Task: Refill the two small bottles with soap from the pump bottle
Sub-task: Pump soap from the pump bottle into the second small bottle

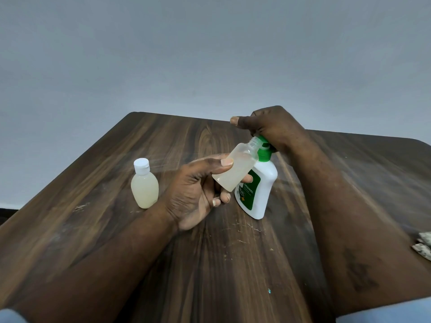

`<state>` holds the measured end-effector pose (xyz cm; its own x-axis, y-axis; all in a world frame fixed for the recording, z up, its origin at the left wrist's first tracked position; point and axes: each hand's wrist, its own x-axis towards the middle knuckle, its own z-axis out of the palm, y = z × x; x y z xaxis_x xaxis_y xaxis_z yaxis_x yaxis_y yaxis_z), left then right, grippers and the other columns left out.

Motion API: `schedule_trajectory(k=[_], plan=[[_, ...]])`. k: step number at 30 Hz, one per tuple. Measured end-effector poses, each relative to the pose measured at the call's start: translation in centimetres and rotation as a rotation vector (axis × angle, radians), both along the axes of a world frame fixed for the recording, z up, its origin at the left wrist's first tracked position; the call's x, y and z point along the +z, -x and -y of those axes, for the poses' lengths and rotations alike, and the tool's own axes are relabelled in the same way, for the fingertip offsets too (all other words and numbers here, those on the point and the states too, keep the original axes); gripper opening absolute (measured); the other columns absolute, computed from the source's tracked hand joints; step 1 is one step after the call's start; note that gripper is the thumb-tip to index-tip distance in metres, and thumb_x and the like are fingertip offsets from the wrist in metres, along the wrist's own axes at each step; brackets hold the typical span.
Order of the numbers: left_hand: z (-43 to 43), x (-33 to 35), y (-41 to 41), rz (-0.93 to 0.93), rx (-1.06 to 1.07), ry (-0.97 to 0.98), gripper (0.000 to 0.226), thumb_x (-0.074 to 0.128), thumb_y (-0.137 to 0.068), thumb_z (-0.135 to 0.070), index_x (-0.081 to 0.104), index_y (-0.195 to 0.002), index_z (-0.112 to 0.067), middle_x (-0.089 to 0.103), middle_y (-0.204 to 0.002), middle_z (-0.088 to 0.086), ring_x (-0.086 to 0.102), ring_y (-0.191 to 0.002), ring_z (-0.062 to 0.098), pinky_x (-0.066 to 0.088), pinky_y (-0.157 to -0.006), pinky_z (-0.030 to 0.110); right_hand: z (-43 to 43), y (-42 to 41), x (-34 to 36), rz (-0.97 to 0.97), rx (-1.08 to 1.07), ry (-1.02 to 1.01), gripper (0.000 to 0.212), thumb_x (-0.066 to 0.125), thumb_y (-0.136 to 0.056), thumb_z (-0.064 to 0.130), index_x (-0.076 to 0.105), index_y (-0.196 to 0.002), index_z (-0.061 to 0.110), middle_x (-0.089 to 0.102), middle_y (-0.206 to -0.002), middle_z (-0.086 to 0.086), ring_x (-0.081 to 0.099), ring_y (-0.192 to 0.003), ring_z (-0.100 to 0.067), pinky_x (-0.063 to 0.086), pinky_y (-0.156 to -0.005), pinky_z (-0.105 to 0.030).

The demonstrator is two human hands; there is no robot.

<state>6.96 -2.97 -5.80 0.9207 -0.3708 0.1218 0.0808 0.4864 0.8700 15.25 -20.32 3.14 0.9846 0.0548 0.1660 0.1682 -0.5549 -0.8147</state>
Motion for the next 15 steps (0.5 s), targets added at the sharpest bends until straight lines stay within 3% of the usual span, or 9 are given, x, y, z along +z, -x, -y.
schedule_trajectory(k=[9,15], plan=[[0.18,0.41,0.26,0.02,-0.004,0.001,0.031,0.062,-0.082,-0.027,0.079,-0.104,-0.014,0.072,-0.102,0.026,0.049,-0.053,0.018,0.036,-0.04,0.02,0.37,-0.33,0.16,0.034,-0.001,-0.046,0.055,0.087,-0.078,0.05,0.046,-0.058,0.019,0.047,-0.057,0.002,0.04,-0.053,-0.017,0.036,-0.059,-0.031],[-0.03,0.24,0.04,0.009,0.018,-0.02,0.043,0.061,-0.085,-0.027,0.067,-0.122,-0.005,0.071,-0.102,0.027,0.049,-0.053,0.018,0.036,-0.04,0.021,0.13,-0.06,-0.04,-0.017,0.002,-0.016,0.049,0.085,-0.081,0.049,0.053,-0.067,0.015,0.05,-0.062,-0.002,0.043,-0.055,-0.016,0.042,-0.062,-0.031]])
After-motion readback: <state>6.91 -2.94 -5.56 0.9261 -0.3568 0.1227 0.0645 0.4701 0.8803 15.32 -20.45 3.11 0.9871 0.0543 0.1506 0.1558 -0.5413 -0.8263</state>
